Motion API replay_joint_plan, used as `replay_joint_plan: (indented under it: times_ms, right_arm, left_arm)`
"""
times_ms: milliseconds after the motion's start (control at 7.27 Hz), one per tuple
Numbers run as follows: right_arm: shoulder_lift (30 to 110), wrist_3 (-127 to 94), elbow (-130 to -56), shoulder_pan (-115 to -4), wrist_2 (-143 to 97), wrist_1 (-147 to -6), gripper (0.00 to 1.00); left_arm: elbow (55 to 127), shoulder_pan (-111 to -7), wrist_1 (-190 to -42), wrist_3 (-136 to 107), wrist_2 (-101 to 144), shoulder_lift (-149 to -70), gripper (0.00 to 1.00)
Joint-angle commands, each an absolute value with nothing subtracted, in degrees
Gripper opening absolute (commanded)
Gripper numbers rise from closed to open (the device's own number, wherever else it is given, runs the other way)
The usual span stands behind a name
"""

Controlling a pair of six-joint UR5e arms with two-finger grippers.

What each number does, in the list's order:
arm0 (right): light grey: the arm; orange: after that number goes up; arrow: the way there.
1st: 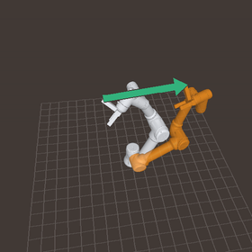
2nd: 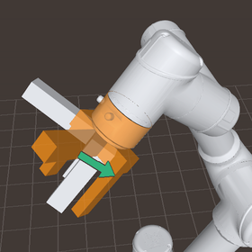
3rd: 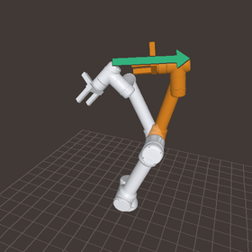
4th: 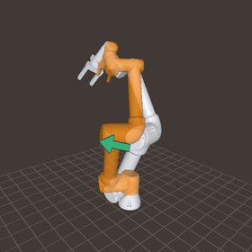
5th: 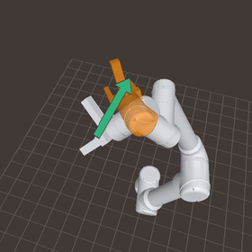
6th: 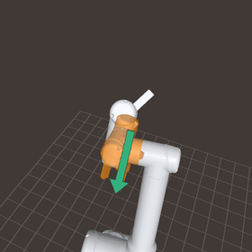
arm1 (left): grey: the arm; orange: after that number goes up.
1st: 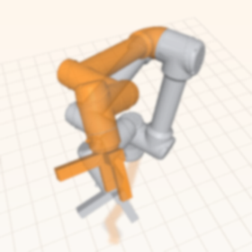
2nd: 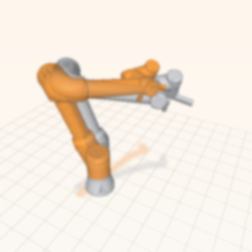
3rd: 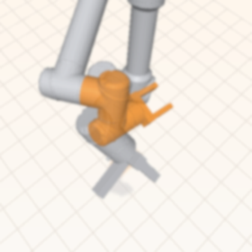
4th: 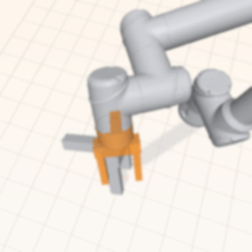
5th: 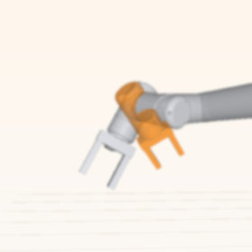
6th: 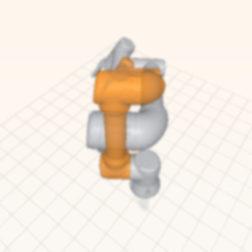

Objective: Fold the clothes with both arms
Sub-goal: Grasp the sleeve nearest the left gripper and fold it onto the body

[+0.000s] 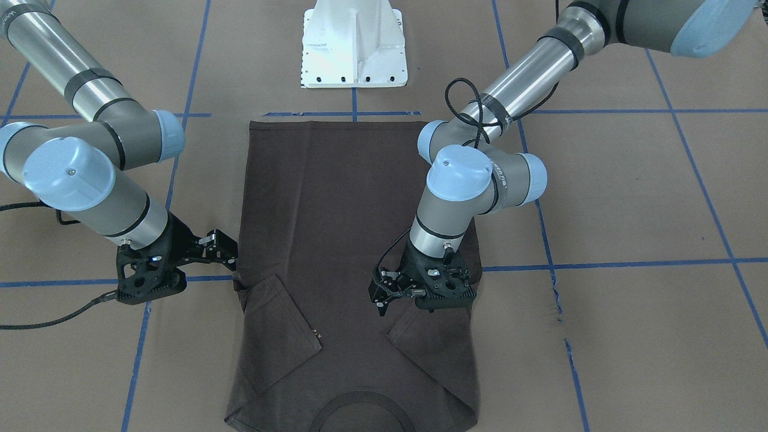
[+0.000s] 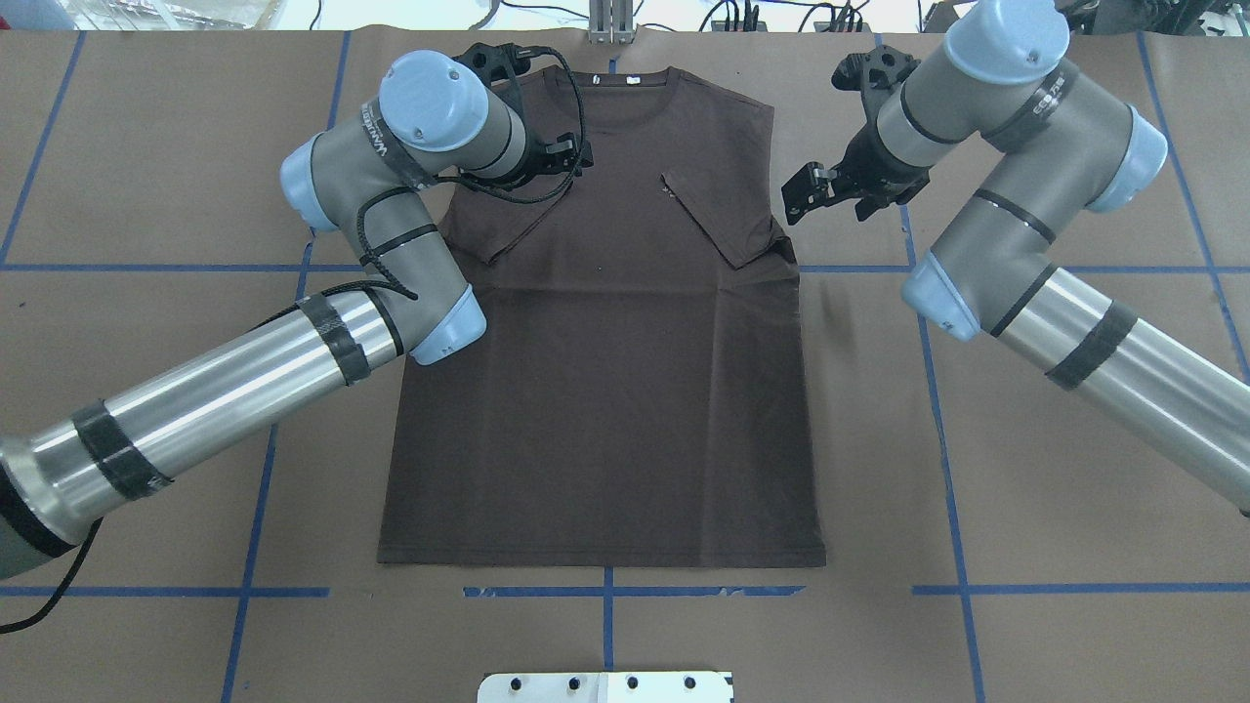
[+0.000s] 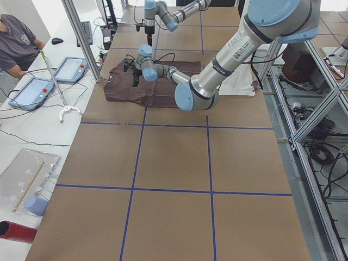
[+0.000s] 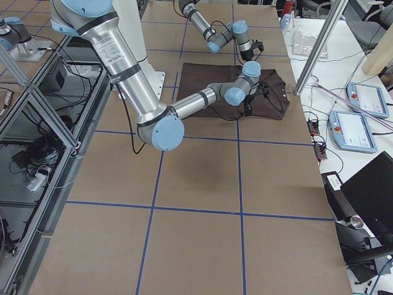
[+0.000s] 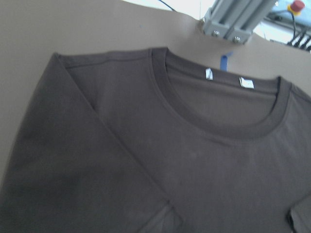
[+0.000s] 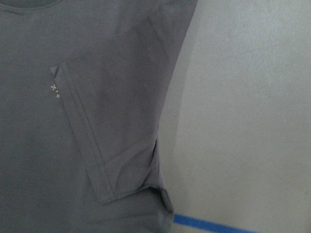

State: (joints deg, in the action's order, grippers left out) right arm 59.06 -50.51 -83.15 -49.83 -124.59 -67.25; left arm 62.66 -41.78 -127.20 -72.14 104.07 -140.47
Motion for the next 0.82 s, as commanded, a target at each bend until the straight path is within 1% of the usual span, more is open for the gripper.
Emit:
replay_joint_plan:
  times_ms: [0,137,275,412,550,687]
  right_arm:
    - [68.94,-64.79,-96.35,-42.48,-116.86,-66.02,1.00]
    - [74.04,-73.74,-102.68,-39.23,-116.11,-65.31,1.00]
    - [78.53,-76.44,-108.31,-35.37,-114.19,-65.22,1.00]
    - [82.58,-82.29,-112.37,-29.59,-109.47,-65.21,1.00]
    - [84.88,-88.97,-115.20,-21.18,-100.81,-65.21,1.00]
    - [85.77,-93.64,-115.49,-13.96,-93.68,-65.21,1.00]
  left_arm:
    - [80.05,-42.18,-116.62,-65.79,108.62,-130.92,1.00]
    - [89.55,-42.45,-112.37,-63.92,108.72,-126.17,1.00]
    - [94.96,-42.54,-110.50,-63.29,108.63,-122.30,1.00]
    - [96.75,-42.54,-110.22,-63.28,108.89,-119.65,1.00]
    - [97.38,-42.54,-110.21,-63.37,109.07,-119.10,1.00]
    - [97.56,-42.54,-110.21,-63.46,110.03,-118.74,1.00]
